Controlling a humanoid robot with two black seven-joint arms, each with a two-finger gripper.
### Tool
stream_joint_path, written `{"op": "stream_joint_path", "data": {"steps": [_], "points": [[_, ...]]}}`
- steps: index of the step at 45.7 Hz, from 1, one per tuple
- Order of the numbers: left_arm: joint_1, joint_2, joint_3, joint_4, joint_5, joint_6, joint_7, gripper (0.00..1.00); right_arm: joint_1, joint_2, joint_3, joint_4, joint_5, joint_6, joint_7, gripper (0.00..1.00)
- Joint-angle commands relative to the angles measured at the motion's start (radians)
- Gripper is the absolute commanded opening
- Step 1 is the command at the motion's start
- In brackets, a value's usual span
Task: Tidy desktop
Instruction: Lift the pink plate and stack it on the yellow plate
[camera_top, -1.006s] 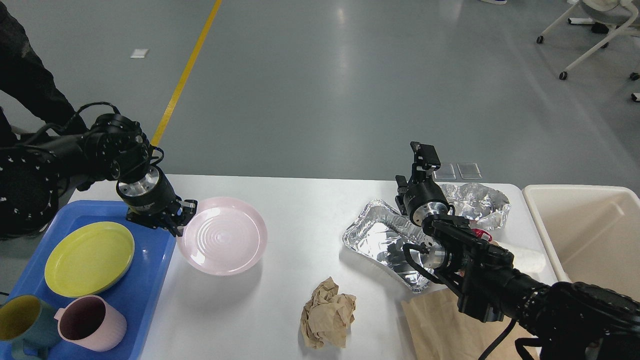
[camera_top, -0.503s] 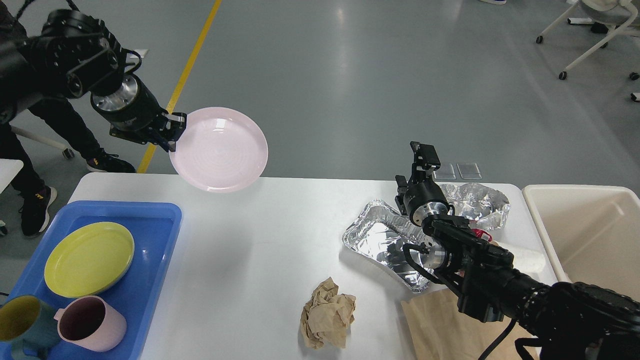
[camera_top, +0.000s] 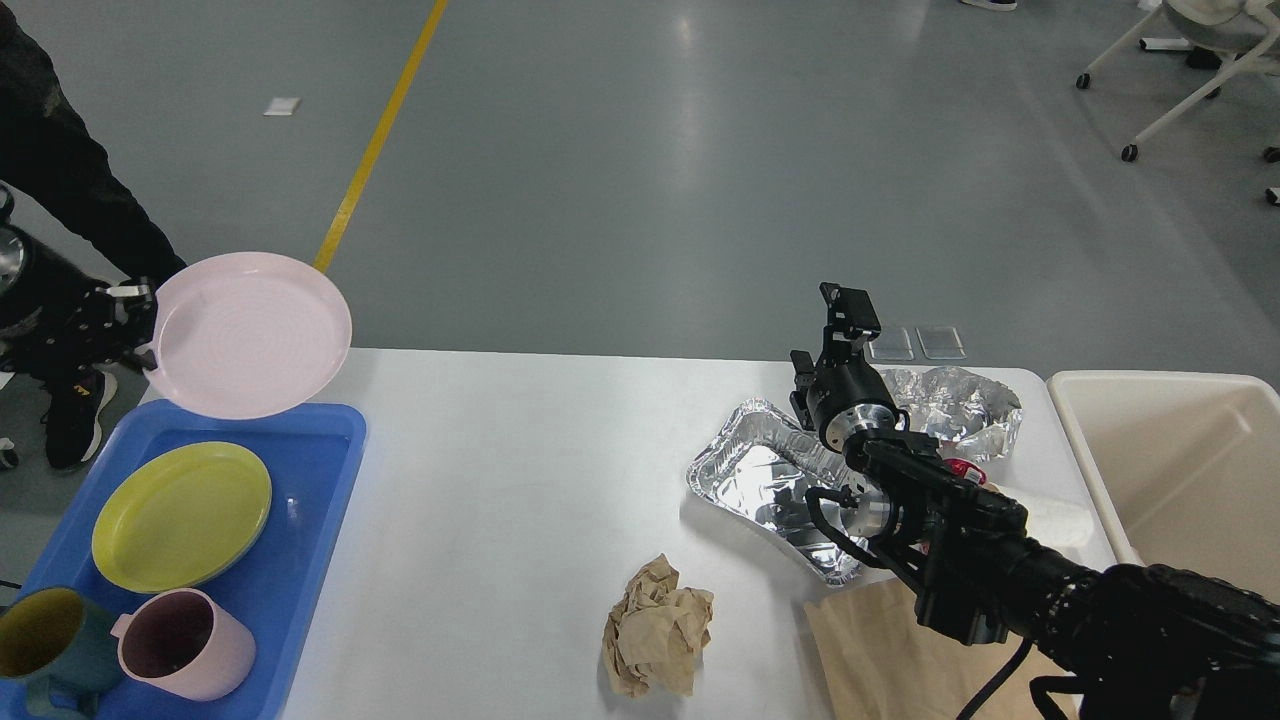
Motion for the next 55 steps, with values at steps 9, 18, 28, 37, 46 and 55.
{"op": "stream_joint_path", "data": {"steps": [9, 18, 28, 37, 46, 55], "points": [[0.286, -0.025, -0.065, 0.23, 0.0, 0.0, 0.0, 0.0, 0.0, 0.0, 0.0, 0.0, 0.0, 0.0, 0.0, 1.0], [0.355, -0.038, -0.08, 0.286, 0.0, 0.0, 0.0, 0.0, 0.0, 0.0, 0.0, 0.0, 0.0, 0.0, 0.0, 1.0], [0.43, -0.042, -0.106, 0.333, 0.0, 0.0, 0.007, 0.0, 0.0, 0.0, 0.0, 0.0, 0.0, 0.0, 0.0, 1.0], [0.442, -0.059, -0.105, 0.333, 0.001, 0.0, 0.008, 0.01, 0.0, 0.0, 0.0, 0.0, 0.0, 0.0, 0.0, 1.0], [0.442, -0.064, -0.106, 0.333, 0.001, 0.0, 0.008, 0.12, 0.0, 0.0, 0.0, 0.0, 0.0, 0.0, 0.0, 1.0], [0.459, -0.073, -0.097, 0.333, 0.001, 0.0, 0.008, 0.2, 0.0, 0.0, 0.0, 0.0, 0.0, 0.0, 0.0, 1.0]]}}
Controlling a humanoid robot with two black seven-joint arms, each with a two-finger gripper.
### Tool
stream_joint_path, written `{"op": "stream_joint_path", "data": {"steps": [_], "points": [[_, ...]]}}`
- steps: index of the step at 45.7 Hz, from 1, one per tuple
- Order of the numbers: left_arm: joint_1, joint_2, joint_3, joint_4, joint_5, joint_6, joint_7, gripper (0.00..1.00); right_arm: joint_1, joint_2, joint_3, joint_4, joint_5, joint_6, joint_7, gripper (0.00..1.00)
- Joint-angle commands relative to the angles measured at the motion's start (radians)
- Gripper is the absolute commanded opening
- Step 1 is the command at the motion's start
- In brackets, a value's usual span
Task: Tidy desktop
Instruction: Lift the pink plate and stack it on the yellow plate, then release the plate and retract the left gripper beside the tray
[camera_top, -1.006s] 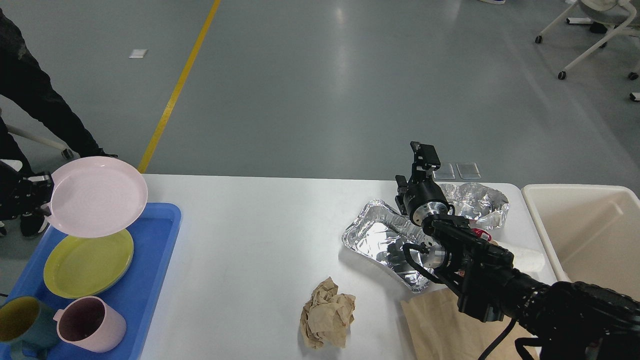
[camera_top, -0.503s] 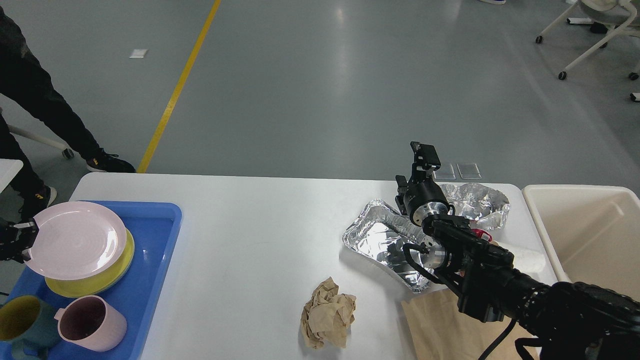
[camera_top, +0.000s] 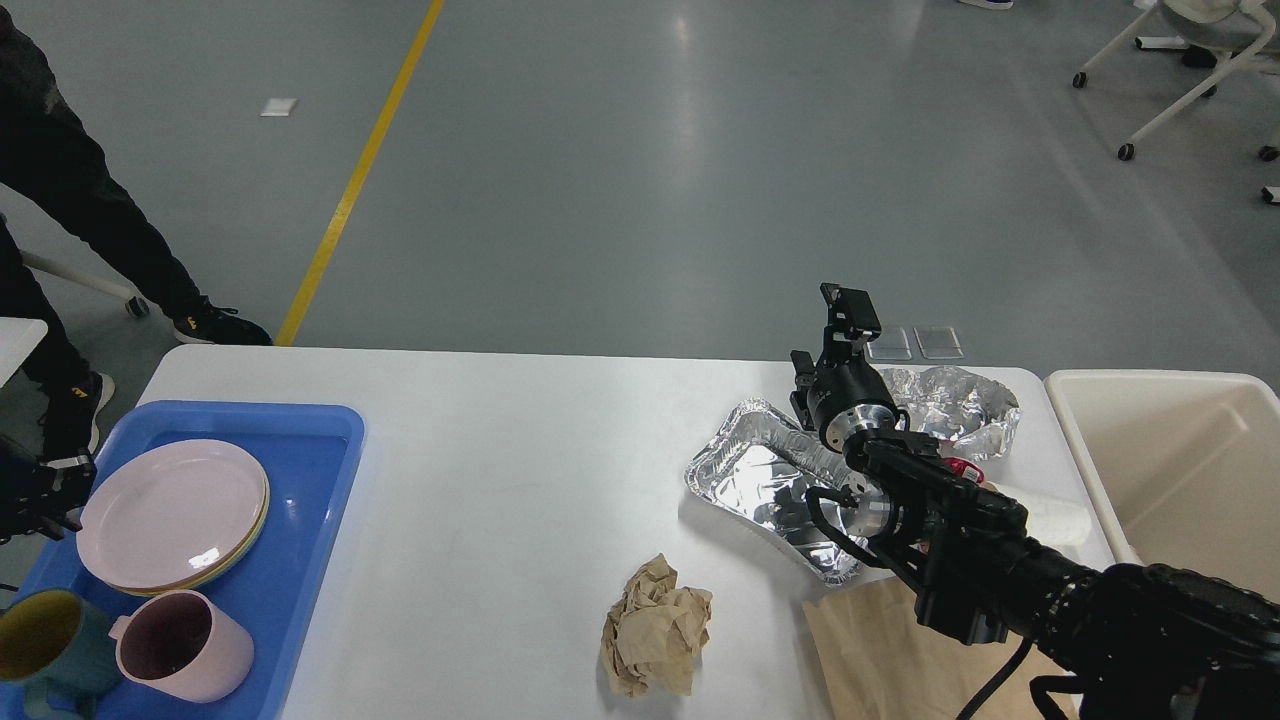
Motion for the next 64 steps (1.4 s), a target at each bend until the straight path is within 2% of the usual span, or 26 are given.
{"op": "stream_joint_path", "data": {"steps": [1, 4, 7, 10, 13, 17, 24, 29, 37, 43, 52, 55, 58, 64], "points": [[0.014, -0.003, 0.005, 0.0, 0.0, 0.0, 0.0, 0.22, 0.0, 0.0, 0.0, 0.0, 0.0, 0.0, 0.0, 1.0], [0.014, -0.002, 0.003, 0.0, 0.0, 0.0, 0.0, 0.37, 0.0, 0.0, 0.0, 0.0, 0.0, 0.0, 0.0, 1.0], [0.012, -0.002, -0.004, 0.0, 0.0, 0.0, -0.002, 0.6, 0.0, 0.0, 0.0, 0.0, 0.0, 0.0, 0.0, 1.0], [0.007, 0.001, -0.023, -0.003, -0.002, 0.084, -0.008, 0.84, 0.0, 0.0, 0.0, 0.0, 0.0, 0.0, 0.0, 1.0], [0.012, 0.005, -0.073, -0.003, -0.002, 0.177, -0.011, 0.89, 0.0, 0.0, 0.0, 0.0, 0.0, 0.0, 0.0, 1.0], [0.018, 0.003, -0.148, -0.003, 0.0, 0.259, -0.005, 0.9, 0.0, 0.0, 0.0, 0.0, 0.0, 0.0, 0.0, 1.0], [0.014, 0.012, -0.205, 0.0, -0.014, 0.296, -0.02, 0.93, 0.0, 0.0, 0.0, 0.0, 0.0, 0.0, 0.0, 1.0], [0.017, 0.008, -0.315, 0.003, -0.054, 0.351, -0.046, 0.93, 0.0, 0.0, 0.0, 0.0, 0.0, 0.0, 0.0, 1.0], [0.04, -0.031, -0.576, 0.003, -0.071, 0.417, -0.103, 0.94, 0.0, 0.0, 0.0, 0.0, 0.0, 0.0, 0.0, 1.0], [0.089, -0.075, -0.753, 0.003, -0.077, 0.469, -0.175, 0.94, 0.0, 0.0, 0.0, 0.0, 0.0, 0.0, 0.0, 1.0], [0.164, -0.13, -1.053, 0.003, -0.081, 0.529, -0.362, 0.95, 0.0, 0.0, 0.0, 0.0, 0.0, 0.0, 0.0, 1.0], [0.172, -0.141, -1.136, 0.003, -0.08, 0.535, -0.409, 0.95, 0.0, 0.0, 0.0, 0.0, 0.0, 0.0, 0.0, 1.0], [0.173, -0.143, -1.196, 0.003, -0.08, 0.535, -0.428, 0.95, 0.0, 0.0, 0.0, 0.0, 0.0, 0.0, 0.0, 1.0], [0.173, -0.15, -1.306, 0.001, -0.083, 0.533, -0.425, 0.95, 0.0, 0.0, 0.0, 0.0, 0.0, 0.0, 0.0, 1.0]]}}
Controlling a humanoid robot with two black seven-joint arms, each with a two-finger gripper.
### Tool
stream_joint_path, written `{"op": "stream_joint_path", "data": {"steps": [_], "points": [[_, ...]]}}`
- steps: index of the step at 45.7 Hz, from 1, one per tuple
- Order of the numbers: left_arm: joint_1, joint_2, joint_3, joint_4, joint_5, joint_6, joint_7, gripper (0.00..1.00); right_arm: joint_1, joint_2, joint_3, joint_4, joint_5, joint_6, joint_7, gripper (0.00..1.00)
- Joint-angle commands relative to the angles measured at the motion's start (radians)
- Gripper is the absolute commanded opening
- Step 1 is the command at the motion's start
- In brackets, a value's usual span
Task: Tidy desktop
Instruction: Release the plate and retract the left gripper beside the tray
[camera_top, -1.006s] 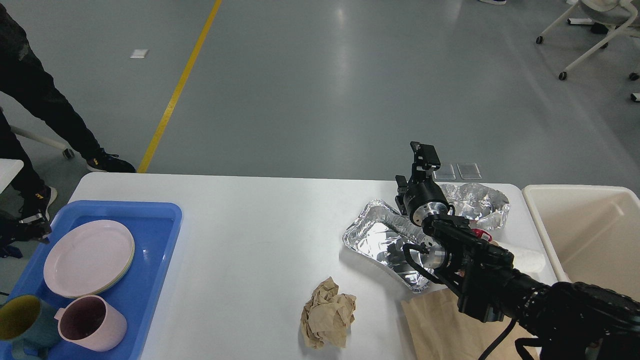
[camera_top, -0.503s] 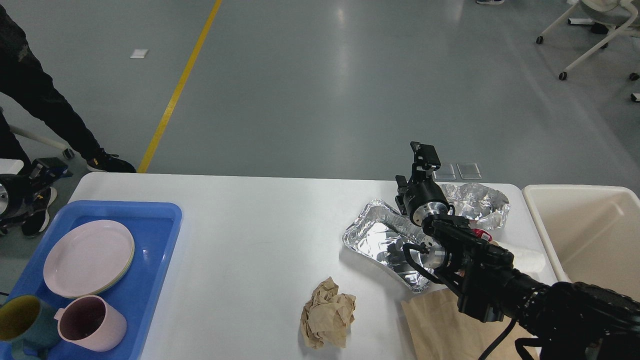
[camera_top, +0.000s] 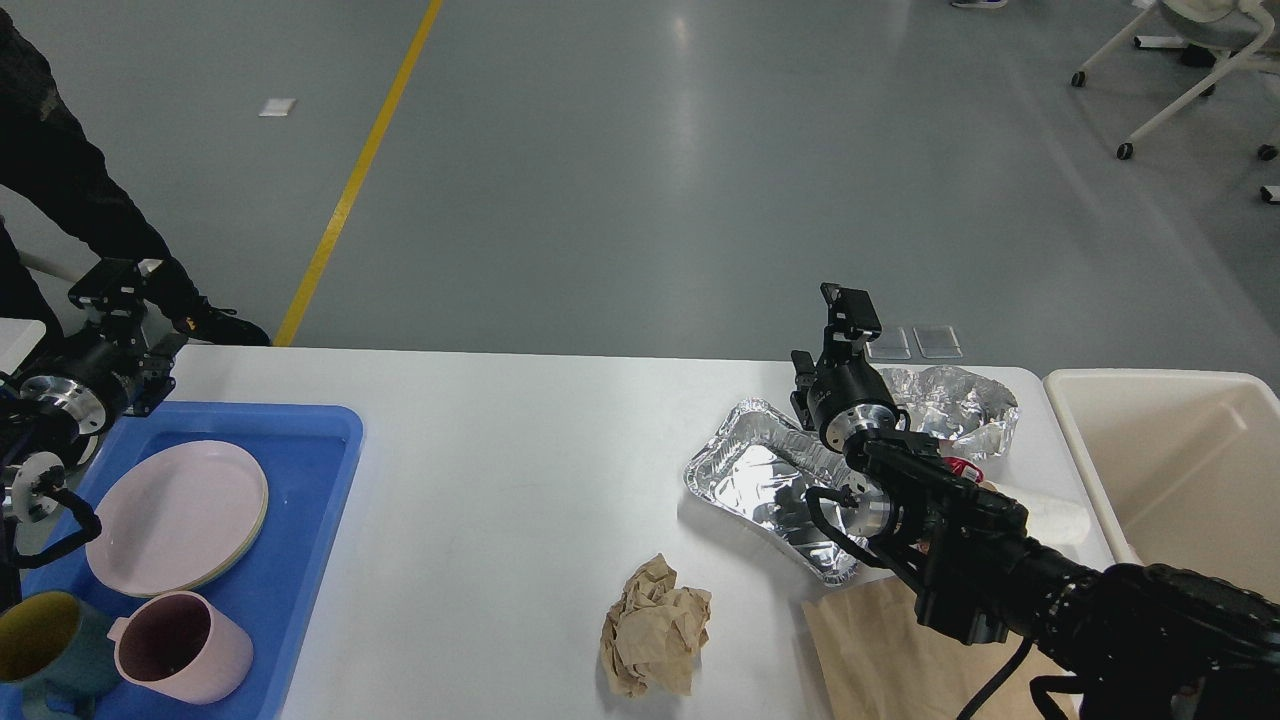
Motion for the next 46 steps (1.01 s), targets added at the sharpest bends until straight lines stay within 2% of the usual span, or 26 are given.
{"op": "stream_joint_path", "data": {"steps": [1, 11, 13, 19, 21, 46], "points": [[0.001, -0.009, -0.116, -0.001, -0.007, -0.001, 0.0, 0.95, 0.0, 0.0, 0.0, 0.0, 0.0, 0.0, 0.0, 1.0], [-0.014, -0.005, -0.363, -0.001, -0.056, -0.009, 0.029, 0.95, 0.0, 0.0, 0.0, 0.0, 0.0, 0.0, 0.0, 1.0], [-0.027, -0.005, -0.406, -0.003, -0.059, -0.007, 0.044, 0.95, 0.0, 0.0, 0.0, 0.0, 0.0, 0.0, 0.0, 1.0], [-0.051, 0.009, -0.506, -0.003, -0.062, 0.0, 0.13, 0.95, 0.0, 0.0, 0.0, 0.0, 0.0, 0.0, 0.0, 1.0], [-0.053, 0.023, -0.515, -0.001, -0.062, -0.001, 0.142, 0.95, 0.0, 0.0, 0.0, 0.0, 0.0, 0.0, 0.0, 1.0], [-0.05, 0.08, -0.503, -0.003, -0.059, -0.013, 0.136, 0.96, 0.0, 0.0, 0.0, 0.0, 0.0, 0.0, 0.0, 1.0]]}}
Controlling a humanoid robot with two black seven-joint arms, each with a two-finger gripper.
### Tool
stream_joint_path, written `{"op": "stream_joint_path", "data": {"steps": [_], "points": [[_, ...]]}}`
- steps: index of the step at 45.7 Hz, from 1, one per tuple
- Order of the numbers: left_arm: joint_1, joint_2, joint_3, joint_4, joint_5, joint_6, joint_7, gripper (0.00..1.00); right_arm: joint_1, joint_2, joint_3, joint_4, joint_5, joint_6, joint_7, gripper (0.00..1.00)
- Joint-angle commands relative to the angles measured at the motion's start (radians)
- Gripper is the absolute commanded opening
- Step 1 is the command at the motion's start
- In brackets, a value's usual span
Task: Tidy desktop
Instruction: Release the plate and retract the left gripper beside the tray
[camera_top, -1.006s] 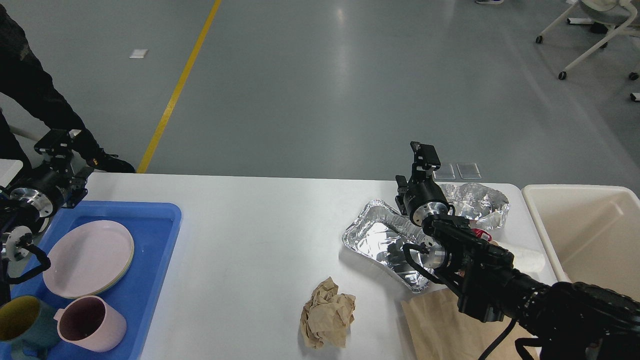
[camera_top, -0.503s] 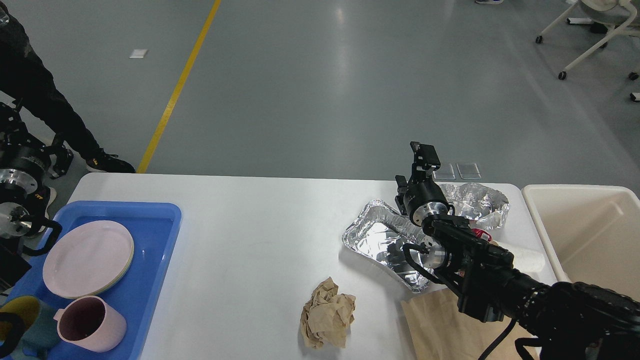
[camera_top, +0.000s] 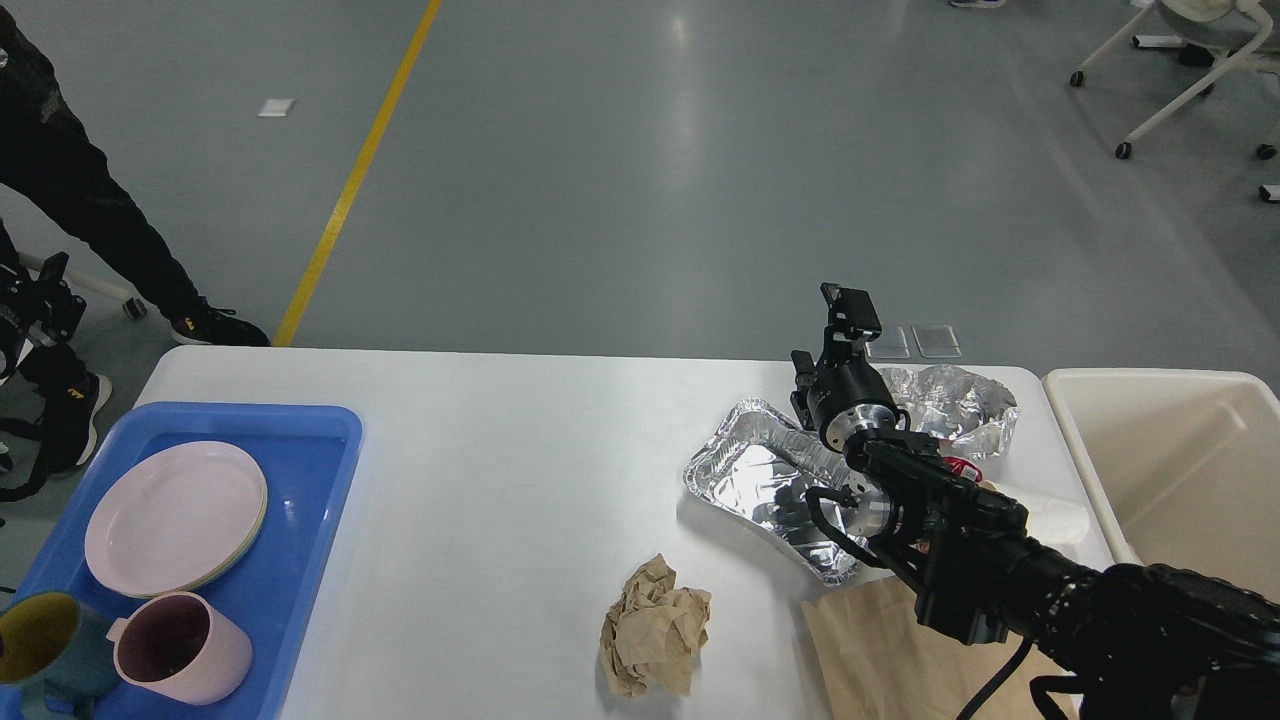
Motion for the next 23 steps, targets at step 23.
{"op": "stream_joint_path", "data": {"steps": [23], "points": [[0.021, -0.166, 0.004, -0.006, 0.0, 0.0, -0.149, 0.96, 0.0, 0.0, 0.0, 0.0, 0.0, 0.0, 0.0, 1.0]]}}
